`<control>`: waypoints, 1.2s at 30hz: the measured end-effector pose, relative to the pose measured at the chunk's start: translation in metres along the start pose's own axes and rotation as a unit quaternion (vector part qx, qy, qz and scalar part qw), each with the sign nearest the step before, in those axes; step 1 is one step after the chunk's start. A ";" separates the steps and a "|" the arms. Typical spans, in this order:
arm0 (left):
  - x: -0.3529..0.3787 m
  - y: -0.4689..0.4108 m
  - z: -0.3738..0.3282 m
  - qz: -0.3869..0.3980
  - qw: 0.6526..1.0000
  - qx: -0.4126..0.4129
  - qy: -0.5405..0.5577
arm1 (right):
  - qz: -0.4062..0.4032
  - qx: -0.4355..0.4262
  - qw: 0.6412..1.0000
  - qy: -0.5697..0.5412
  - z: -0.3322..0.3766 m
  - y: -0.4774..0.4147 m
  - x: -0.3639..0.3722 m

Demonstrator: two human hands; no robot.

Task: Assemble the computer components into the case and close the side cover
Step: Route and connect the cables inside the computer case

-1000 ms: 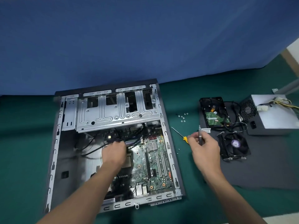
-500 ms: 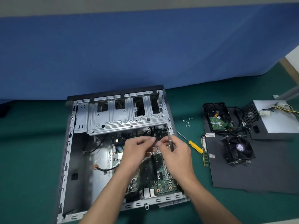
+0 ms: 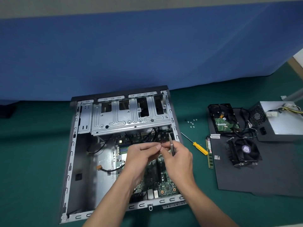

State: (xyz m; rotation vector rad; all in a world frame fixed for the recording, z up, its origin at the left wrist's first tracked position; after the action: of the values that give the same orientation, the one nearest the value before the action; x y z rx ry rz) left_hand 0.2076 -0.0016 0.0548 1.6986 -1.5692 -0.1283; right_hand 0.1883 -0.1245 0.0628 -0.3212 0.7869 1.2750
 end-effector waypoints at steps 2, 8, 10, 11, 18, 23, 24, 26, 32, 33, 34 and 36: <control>0.000 -0.001 0.003 0.004 1.000 -0.004 0.002 | 0.007 -0.014 1.000 0.020 -0.001 0.002 0.002; -0.012 -0.022 0.021 -0.125 0.978 0.041 -0.159 | 0.075 0.000 0.994 0.084 -0.009 0.013 0.015; -0.013 -0.032 0.029 -0.129 0.965 0.048 -0.223 | 0.102 0.022 0.991 0.080 -0.013 0.020 0.022; -0.012 -0.037 0.035 -0.121 0.959 0.046 -0.251 | 0.119 0.031 0.990 0.075 -0.015 0.023 0.026; -0.004 -0.070 0.052 -0.056 0.890 0.096 -0.442 | 0.152 0.083 0.983 0.058 -0.024 0.020 0.026; -0.024 -0.080 0.055 -0.111 0.862 0.121 -0.479 | 0.164 0.087 0.981 0.057 -0.023 0.019 0.026; -0.028 -0.082 0.054 -0.123 0.860 0.112 -0.483 | 0.165 0.089 0.981 0.056 -0.023 0.018 0.027; -0.037 -0.086 0.051 -0.136 0.869 0.091 -0.468 | 0.166 0.090 0.981 0.051 -0.023 0.017 0.028; -0.033 -0.093 0.045 -0.100 0.867 0.086 -0.480 | 0.173 0.109 0.979 0.017 -0.023 0.016 0.032; -0.031 -0.093 0.044 -0.085 0.853 0.092 -0.506 | 0.175 0.115 0.978 0.012 -0.024 0.015 0.033; -0.030 -0.093 0.044 -0.067 0.838 0.095 -0.533 | 0.177 0.120 0.977 0.008 -0.024 0.014 0.033; -0.029 -0.094 0.045 -0.035 0.809 0.090 -0.580 | 0.181 0.129 0.975 -0.003 -0.025 0.013 0.033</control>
State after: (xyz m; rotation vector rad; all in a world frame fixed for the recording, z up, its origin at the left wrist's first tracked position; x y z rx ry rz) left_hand 0.2501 -0.0061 -0.0451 1.9181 -2.3997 -1.3039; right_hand 0.1701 -0.1118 0.0256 0.0398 1.0252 1.4891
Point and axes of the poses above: each hand's wrist, its own y-axis away from the middle knuckle, its own x-axis out of the palm, z = x × y, the point moved 2 cm from there along -y, towards the middle knuckle, and after that the axes turned 13 degrees about y, right-handed, at the moved point
